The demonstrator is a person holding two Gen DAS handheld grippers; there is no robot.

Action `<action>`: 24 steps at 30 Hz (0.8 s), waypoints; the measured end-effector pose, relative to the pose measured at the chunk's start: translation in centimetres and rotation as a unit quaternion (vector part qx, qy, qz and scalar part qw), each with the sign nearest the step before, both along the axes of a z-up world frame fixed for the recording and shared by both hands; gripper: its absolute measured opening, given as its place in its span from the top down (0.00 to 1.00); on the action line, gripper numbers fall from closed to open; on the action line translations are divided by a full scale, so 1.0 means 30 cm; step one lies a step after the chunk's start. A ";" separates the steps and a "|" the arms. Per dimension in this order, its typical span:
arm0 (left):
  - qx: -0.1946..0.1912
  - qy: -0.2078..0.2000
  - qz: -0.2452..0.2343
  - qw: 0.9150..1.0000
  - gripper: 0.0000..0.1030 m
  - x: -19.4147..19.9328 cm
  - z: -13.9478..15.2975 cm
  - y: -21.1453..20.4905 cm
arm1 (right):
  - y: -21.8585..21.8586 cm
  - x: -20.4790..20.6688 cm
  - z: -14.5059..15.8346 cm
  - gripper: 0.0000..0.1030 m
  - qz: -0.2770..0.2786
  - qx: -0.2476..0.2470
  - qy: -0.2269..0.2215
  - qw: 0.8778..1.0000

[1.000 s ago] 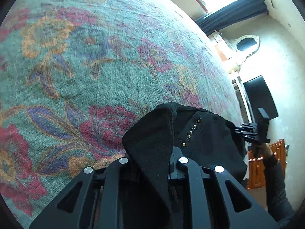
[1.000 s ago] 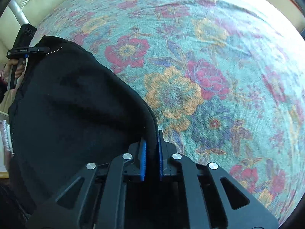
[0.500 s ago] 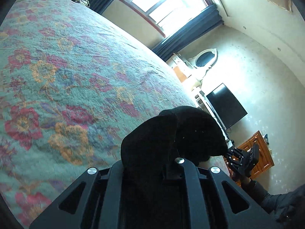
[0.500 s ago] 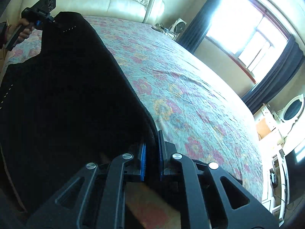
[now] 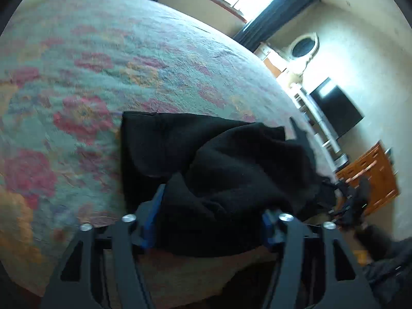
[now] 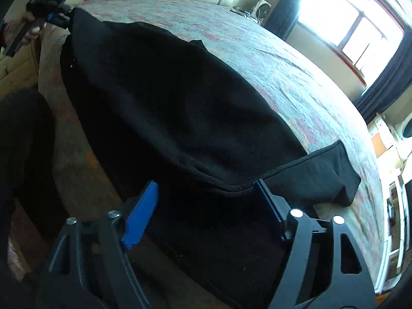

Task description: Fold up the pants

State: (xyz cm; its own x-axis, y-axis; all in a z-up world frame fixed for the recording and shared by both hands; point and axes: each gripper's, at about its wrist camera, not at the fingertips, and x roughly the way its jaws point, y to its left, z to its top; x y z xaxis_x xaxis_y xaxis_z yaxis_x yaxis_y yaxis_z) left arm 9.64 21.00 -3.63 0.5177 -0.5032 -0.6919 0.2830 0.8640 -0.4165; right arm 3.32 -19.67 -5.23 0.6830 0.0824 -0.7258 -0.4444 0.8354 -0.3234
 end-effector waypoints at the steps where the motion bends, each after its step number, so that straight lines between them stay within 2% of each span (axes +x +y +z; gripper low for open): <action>1: 0.070 -0.039 0.009 0.997 0.17 -0.020 0.026 -0.013 | 0.003 0.009 0.015 0.26 -0.006 0.021 0.007 1.000; 2: 0.123 -0.066 0.004 0.990 0.17 -0.026 0.039 -0.022 | -0.011 0.018 0.028 0.26 -0.013 0.045 0.021 0.999; 3: 0.158 -0.079 0.006 0.984 0.17 -0.027 0.048 -0.018 | -0.029 0.027 0.037 0.26 -0.025 0.072 0.034 0.997; 4: 0.169 -0.078 0.021 0.982 0.17 -0.025 0.055 0.000 | -0.049 0.038 0.049 0.26 -0.038 0.106 0.045 0.993; 5: 0.152 -0.064 0.040 0.985 0.17 -0.017 0.057 0.024 | -0.079 0.049 0.063 0.25 -0.053 0.151 0.058 0.985; 7: 0.076 -0.031 0.071 0.994 0.17 -0.021 0.060 0.075 | -0.152 0.058 0.078 0.25 -0.090 0.243 0.082 0.962; 9: -0.011 -0.011 0.105 0.994 0.17 -0.062 0.061 0.099 | -0.224 0.074 0.094 0.25 -0.128 0.340 0.096 0.927; 10: -0.075 0.000 0.124 0.989 0.17 -0.087 0.067 0.113 | -0.252 0.072 0.100 0.25 -0.145 0.383 0.105 0.907; 11: -0.145 0.012 0.139 0.980 0.17 -0.122 0.070 0.118 | -0.288 0.073 0.082 0.25 -0.160 0.419 0.114 0.887; 12: -0.205 0.027 0.150 0.967 0.17 -0.142 0.062 0.115 | -0.302 0.076 0.076 0.25 -0.172 0.442 0.120 0.872; 13: -0.249 0.045 0.158 0.954 0.17 -0.158 0.048 0.103 | -0.309 0.081 0.072 0.25 -0.181 0.455 0.123 0.863; 14: -0.267 0.059 0.167 0.947 0.17 -0.171 0.041 0.083 | -0.313 0.087 0.071 0.25 -0.185 0.461 0.123 0.859; 17: -0.267 0.083 0.209 0.937 0.17 -0.201 0.015 0.032 | -0.309 0.100 0.071 0.25 -0.193 0.464 0.118 0.856; 20: -0.287 0.096 0.229 0.925 0.17 -0.191 -0.018 0.003 | -0.323 0.094 0.049 0.25 -0.204 0.491 0.128 0.837; 24: -0.287 0.106 0.255 0.917 0.17 -0.138 -0.042 -0.016 | -0.354 0.098 -0.009 0.25 -0.240 0.518 0.138 0.809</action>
